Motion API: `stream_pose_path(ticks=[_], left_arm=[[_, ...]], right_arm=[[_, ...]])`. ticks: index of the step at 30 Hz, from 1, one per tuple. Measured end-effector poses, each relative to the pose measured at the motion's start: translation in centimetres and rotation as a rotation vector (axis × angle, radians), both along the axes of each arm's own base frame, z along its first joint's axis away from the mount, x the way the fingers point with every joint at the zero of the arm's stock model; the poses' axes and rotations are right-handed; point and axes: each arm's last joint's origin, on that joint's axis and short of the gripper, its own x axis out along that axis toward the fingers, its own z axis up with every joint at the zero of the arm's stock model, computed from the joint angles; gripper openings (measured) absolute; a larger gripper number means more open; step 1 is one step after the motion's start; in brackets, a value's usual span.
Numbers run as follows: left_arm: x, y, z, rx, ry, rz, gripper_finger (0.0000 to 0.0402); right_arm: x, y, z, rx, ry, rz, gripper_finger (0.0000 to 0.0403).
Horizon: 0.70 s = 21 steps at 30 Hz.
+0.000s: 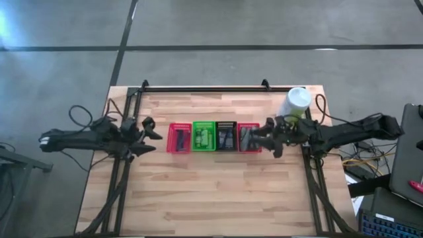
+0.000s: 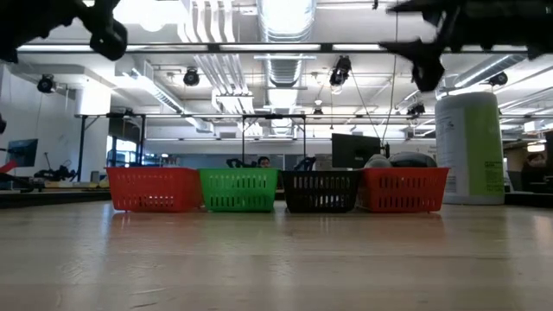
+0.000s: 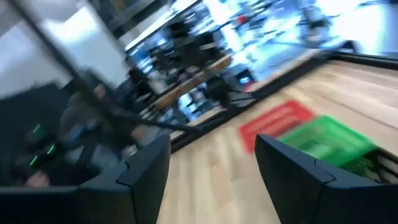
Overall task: Pick & Place Travel size toiletries
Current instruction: Return to Home Position
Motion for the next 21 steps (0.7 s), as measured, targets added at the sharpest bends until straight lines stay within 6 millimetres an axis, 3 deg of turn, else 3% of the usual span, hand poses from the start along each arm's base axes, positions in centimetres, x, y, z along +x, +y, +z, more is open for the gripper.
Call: stream_pose_path(ticks=[5, 9, 16, 21], left_arm=[[-1.6, 0.2, -1.3, -0.004, -0.058, 0.023, 0.0231], [-2.4, 0.3, -2.2, 0.006, -0.003, 0.052, 0.0231], [-2.2, 0.5, -2.3, 0.065, 0.010, 0.124, 0.0232], [-2.0, 0.9, -3.0, 0.039, 0.002, 0.236, 0.0231]], right_arm=[[-2.4, -0.2, -2.9, 0.060, 0.003, -0.047, 0.0224], [-4.1, -0.4, -4.4, 0.074, -0.035, -0.081, 0.0232], [-5.9, -0.6, -6.0, 0.058, -0.102, -0.134, 0.0256], [-6.2, -0.8, -5.9, 0.018, -0.111, -0.194, 0.0272]])
